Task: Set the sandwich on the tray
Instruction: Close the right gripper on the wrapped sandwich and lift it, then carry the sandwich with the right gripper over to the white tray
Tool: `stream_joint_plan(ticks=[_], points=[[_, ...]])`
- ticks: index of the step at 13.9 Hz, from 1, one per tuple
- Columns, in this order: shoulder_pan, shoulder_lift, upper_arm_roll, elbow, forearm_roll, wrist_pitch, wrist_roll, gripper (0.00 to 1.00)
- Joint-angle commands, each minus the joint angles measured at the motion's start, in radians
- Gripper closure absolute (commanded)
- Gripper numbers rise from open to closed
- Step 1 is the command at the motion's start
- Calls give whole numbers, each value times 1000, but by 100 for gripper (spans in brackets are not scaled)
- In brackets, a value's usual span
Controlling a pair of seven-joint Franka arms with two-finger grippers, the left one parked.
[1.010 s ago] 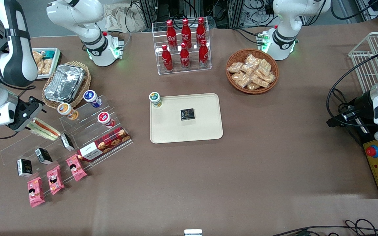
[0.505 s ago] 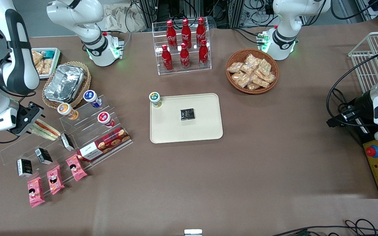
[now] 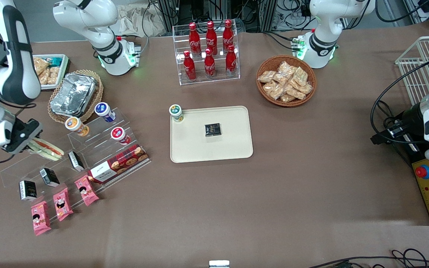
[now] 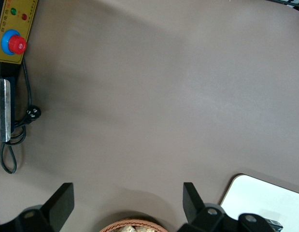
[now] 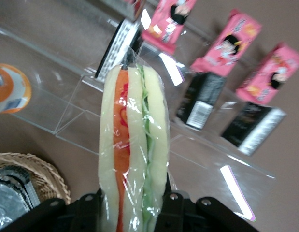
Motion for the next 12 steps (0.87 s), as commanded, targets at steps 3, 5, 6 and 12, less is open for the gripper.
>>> stream_joint_plan(ticks=[3, 5, 6, 12], points=[[19, -83, 77, 249, -19, -403, 12, 100], [19, -83, 182, 307, -12, -511, 14, 100], [19, -83, 231, 308, -7, -525, 20, 100], [151, 9, 449, 301, 108, -475, 369, 100]])
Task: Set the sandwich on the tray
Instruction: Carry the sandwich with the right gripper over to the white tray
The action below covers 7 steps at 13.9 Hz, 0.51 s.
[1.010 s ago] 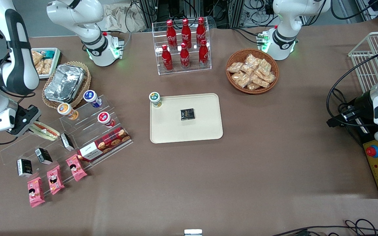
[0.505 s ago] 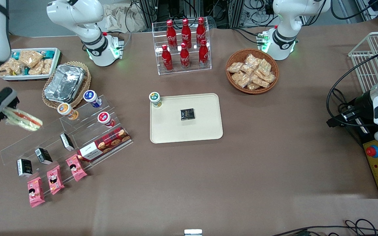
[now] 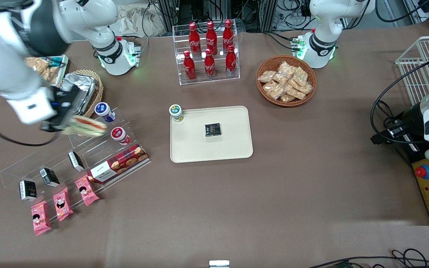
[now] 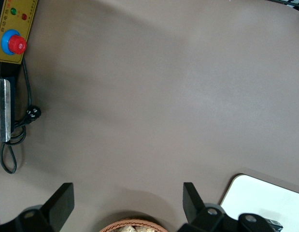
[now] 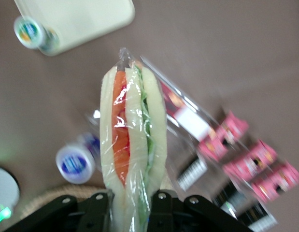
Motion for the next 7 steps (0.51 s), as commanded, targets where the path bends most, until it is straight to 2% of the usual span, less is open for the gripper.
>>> stream_joint_plan(ticks=[1, 4, 7], points=[[119, 103, 27, 21, 32, 61, 167, 100], [259, 245, 25, 23, 32, 212, 290, 100], [354, 385, 25, 21, 32, 404, 303, 100]])
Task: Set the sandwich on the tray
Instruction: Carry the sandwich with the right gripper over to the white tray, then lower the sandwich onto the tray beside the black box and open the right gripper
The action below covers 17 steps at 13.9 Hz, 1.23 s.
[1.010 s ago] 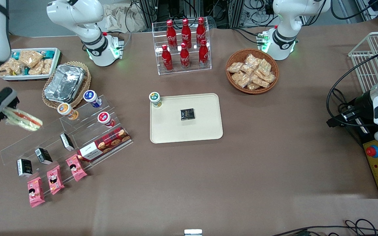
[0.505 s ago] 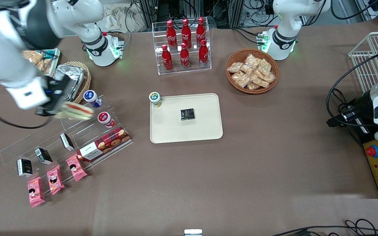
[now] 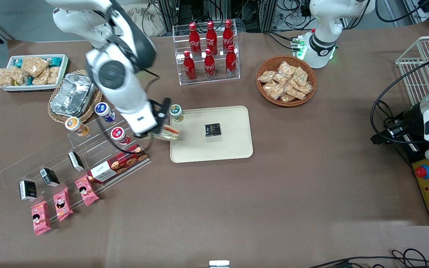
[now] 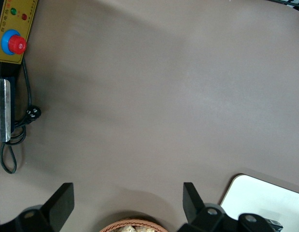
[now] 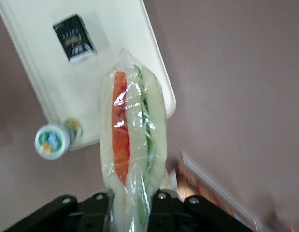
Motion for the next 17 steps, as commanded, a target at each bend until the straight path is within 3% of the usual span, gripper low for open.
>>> stream_joint_plan(ticks=[1, 4, 8, 10, 12, 14, 15, 16, 17], points=[[68, 133, -10, 30, 11, 146, 13, 100], [125, 227, -13, 35, -6, 264, 17, 100], [157, 339, -16, 111, -87, 301, 84, 100], [168, 388, -17, 157, -175, 301, 163, 100], [168, 416, -16, 185, -213, 301, 169, 100], [170, 420, -16, 190, -214, 301, 169, 72], [176, 419, -16, 190, -214, 301, 169, 10], [186, 416, -16, 190, -214, 301, 168, 0], [193, 414, -16, 190, -219, 301, 168, 0]])
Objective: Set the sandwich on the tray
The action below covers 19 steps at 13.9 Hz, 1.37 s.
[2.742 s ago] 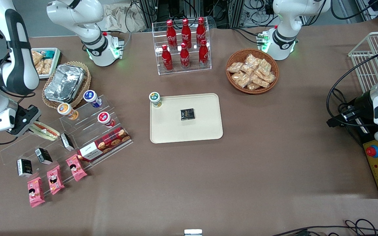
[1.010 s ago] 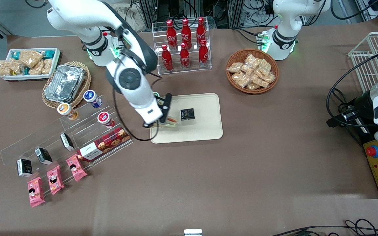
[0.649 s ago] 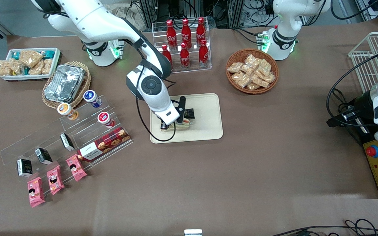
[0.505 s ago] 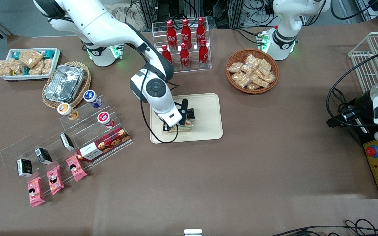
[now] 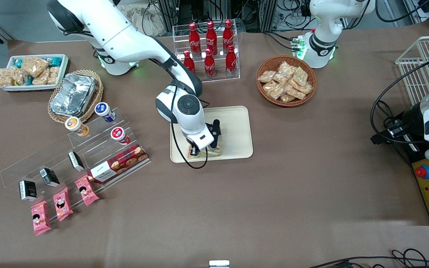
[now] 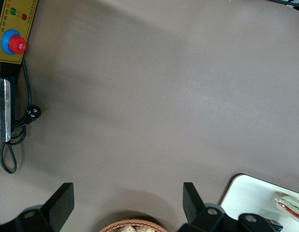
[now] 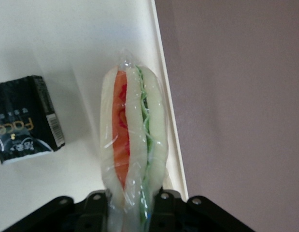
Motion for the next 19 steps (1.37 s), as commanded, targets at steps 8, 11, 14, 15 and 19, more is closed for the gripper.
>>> stream_joint_plan(ticks=[8, 11, 14, 15, 19], points=[[14, -107, -10, 27, -18, -135, 125, 0], [13, -228, -11, 27, -27, -330, 386, 0], [-123, -341, -12, 27, -9, -428, 439, 0], [-193, -380, -10, 29, 18, -459, 439, 0], [-416, -507, -18, 33, 54, -484, 439, 0]])
